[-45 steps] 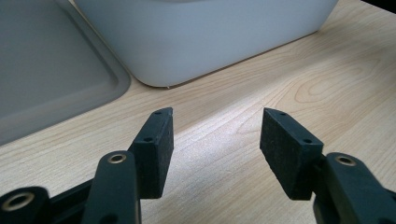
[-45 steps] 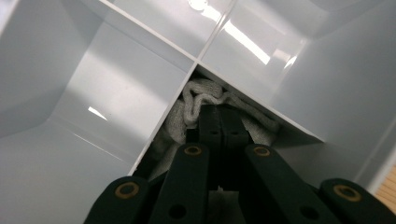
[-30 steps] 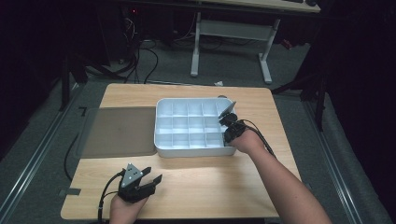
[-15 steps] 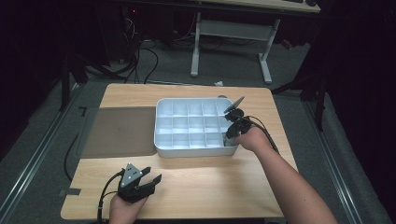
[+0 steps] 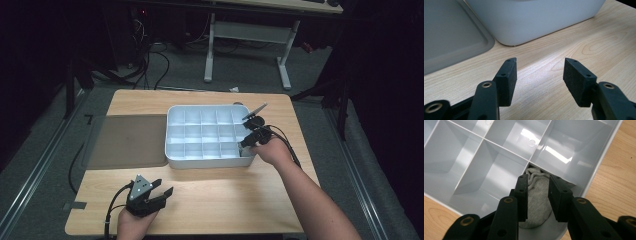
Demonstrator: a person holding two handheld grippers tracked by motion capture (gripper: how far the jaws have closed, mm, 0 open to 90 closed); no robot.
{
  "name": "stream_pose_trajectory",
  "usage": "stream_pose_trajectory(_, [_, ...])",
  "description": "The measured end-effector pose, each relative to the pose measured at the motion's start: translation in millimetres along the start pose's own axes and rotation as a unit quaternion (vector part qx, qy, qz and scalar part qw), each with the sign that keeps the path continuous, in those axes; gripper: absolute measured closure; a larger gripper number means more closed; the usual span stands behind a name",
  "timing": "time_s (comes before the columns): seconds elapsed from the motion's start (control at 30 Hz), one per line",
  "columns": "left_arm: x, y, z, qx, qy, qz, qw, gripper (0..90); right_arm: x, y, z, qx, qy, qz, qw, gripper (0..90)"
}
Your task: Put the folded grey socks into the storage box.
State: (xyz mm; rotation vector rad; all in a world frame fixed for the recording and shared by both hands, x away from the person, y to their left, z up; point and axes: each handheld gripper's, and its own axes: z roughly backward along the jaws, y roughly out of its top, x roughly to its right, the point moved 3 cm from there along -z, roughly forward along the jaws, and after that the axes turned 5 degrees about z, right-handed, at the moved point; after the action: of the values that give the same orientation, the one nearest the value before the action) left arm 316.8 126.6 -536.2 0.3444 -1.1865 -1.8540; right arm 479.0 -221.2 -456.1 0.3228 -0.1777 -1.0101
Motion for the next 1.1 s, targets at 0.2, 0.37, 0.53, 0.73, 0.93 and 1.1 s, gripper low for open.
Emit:
stream_pose_trajectory(0.2, [0.5, -0.3, 0.2, 0.000, -0.001, 0.000, 1.0000, 45.0, -2.9, -9.1, 6.9, 0.035, 0.000, -0.001, 0.9994, 66.9])
stream_pose_trajectory(0.37, [-0.6, 0.4, -0.3, 0.000, -0.007, 0.004, 1.0000, 45.0, -9.1, -19.4, 13.1, 0.057, -0.004, 0.010, 0.9983, 59.3])
stream_pose_trajectory(0.53, [-1.4, 0.7, -0.7, 0.000, -0.006, 0.006, 1.0000, 44.9, -14.4, -29.1, 17.2, 0.084, 0.003, 0.006, 0.9964, 57.7])
stream_pose_trajectory(0.73, [-1.7, 0.1, -0.9, -0.002, -0.006, 0.006, 1.0000, 44.9, -20.1, -42.9, 21.3, 0.104, 0.008, 0.007, 0.9945, 51.1])
stream_pose_trajectory(0.93, [-1.3, -0.1, -0.8, -0.002, -0.006, 0.005, 1.0000, 44.9, -30.6, -60.3, 27.1, 0.148, 0.021, 0.009, 0.9887, 48.9])
stream_pose_trajectory(1.1, [-0.4, -0.2, -1.1, -0.001, -0.006, 0.004, 1.0000, 44.9, -41.0, -74.9, 29.3, 0.172, 0.032, 0.010, 0.9845, 47.4])
